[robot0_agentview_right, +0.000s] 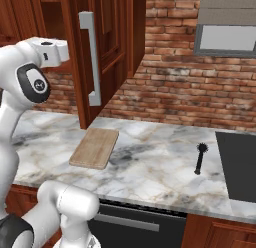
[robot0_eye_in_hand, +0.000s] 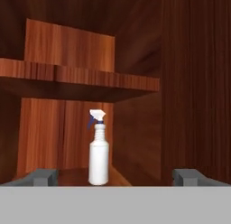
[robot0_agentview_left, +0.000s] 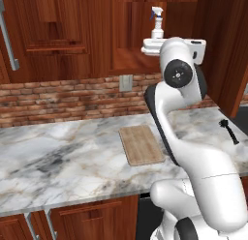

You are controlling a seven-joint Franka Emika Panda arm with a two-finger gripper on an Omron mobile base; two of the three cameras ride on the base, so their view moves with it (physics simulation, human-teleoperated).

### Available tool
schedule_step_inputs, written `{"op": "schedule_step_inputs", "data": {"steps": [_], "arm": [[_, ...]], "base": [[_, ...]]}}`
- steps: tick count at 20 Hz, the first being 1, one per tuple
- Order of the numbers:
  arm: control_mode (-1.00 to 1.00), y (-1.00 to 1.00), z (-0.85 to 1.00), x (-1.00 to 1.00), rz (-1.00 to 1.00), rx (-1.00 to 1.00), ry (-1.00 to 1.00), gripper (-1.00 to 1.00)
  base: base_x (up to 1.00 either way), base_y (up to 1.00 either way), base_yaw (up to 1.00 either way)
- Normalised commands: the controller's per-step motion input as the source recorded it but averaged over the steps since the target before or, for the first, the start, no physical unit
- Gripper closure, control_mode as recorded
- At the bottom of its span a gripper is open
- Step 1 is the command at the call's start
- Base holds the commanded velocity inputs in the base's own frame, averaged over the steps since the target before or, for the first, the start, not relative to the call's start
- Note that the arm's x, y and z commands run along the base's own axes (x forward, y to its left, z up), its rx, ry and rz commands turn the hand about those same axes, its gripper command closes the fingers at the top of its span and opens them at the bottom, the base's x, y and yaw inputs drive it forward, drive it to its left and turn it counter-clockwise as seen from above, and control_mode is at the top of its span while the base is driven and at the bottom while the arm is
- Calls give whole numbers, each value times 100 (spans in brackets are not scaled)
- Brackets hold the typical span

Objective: Grab the spray bottle from the cabinet, then place it next to the cutting board for sanitizing. Then grab the dish brush from the countertop next to the sink and place it next to the cutting board.

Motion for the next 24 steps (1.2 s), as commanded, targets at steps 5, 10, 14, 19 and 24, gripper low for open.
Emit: {"op": "schedule_step_inputs", "data": {"steps": [5,10,14,19,24], "arm": [[-100,0,0,42,0,0,9,-100],[-100,0,0,32,0,0,2,-100],[-100,-1,0,31,0,0,0,-100],[-100,-5,0,33,-3,0,0,-100],[-100,-17,0,38,0,0,0,-100]], "base": [[0,0,0],[0,0,0],[0,0,0],[0,0,0],[0,0,0]]}}
